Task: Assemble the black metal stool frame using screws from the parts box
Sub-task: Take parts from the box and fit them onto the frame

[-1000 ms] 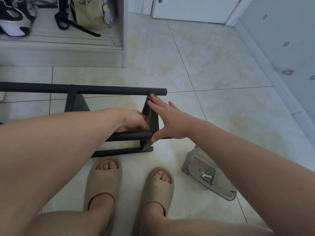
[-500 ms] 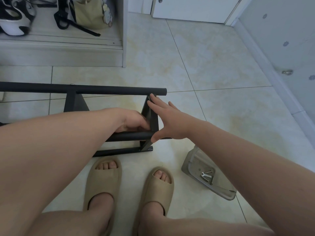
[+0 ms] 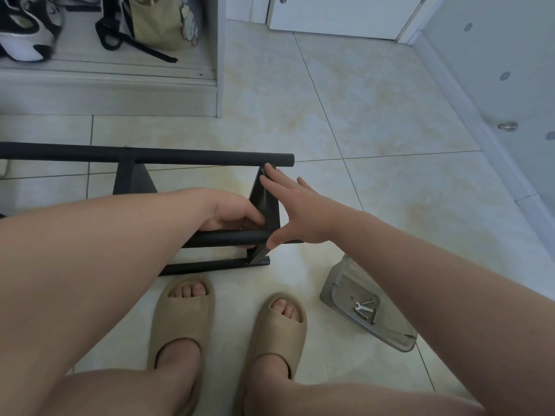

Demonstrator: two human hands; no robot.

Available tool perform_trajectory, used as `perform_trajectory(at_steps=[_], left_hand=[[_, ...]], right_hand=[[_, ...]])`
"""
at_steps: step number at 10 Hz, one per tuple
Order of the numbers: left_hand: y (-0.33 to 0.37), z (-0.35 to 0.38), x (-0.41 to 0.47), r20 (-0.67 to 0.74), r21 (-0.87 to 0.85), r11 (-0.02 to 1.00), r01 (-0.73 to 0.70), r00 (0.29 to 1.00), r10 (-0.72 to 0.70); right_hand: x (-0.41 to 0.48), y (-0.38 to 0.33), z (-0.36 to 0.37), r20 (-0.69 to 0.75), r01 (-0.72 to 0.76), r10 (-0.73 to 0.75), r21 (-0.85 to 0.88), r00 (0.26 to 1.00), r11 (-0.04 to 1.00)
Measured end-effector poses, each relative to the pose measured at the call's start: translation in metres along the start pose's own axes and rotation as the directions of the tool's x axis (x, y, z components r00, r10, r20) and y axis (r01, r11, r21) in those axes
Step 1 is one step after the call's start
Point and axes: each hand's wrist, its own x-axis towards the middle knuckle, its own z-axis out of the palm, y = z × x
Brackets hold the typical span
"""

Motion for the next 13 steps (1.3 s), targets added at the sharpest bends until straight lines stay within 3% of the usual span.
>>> perform_trajectory(at_steps=[1, 5, 6, 8, 9, 11, 13], left_hand=[[-0.0003, 0.0006, -0.0001, -0.002, 0.073, 0.997, -0.019, 1.000, 0.019], [-0.0037, -0.0009, 0.0085, -0.076, 0.052, 0.989, -0.138, 0.987, 0.142], [-0.0029, -0.0004, 0.0070, -0.070, 0.043, 0.990, -0.134, 0.988, 0.137], [-0.0014, -0.0009, 0.0028, 0.005, 0.023, 1.000, 0.005, 1.000, -0.005], [-0.0024, -0.0016, 0.0034, -0.025, 0.093, 0.995, -0.030, 0.999, 0.032], [-0.0019, -0.0021, 0.0062, -0.060, 0.072, 0.992, -0.107, 0.992, 0.112], [-0.0016, -0.0022, 0.0060, -0.037, 0.049, 0.994, -0.097, 0.994, 0.099]], right_hand=[[-0.0010, 0.0002, 0.0010, -0.003, 0.002, -0.002, 0.007, 1.000, 1.000], [-0.0019, -0.0008, -0.0002, -0.006, 0.007, -0.007, 0.012, 1.000, 1.000], [-0.0017, -0.0007, 0.0001, -0.004, 0.004, -0.004, 0.013, 1.000, 1.000], [-0.0022, -0.0010, 0.0005, -0.005, 0.002, -0.002, 0.009, 1.000, 1.000], [-0.0025, -0.0010, 0.0003, -0.005, 0.004, -0.004, 0.012, 1.000, 1.000], [-0.0016, 0.0002, 0.0003, -0.004, 0.003, -0.003, 0.016, 1.000, 1.000], [-0.0005, 0.0000, 0.0001, -0.005, 0.002, -0.002, 0.010, 1.000, 1.000]])
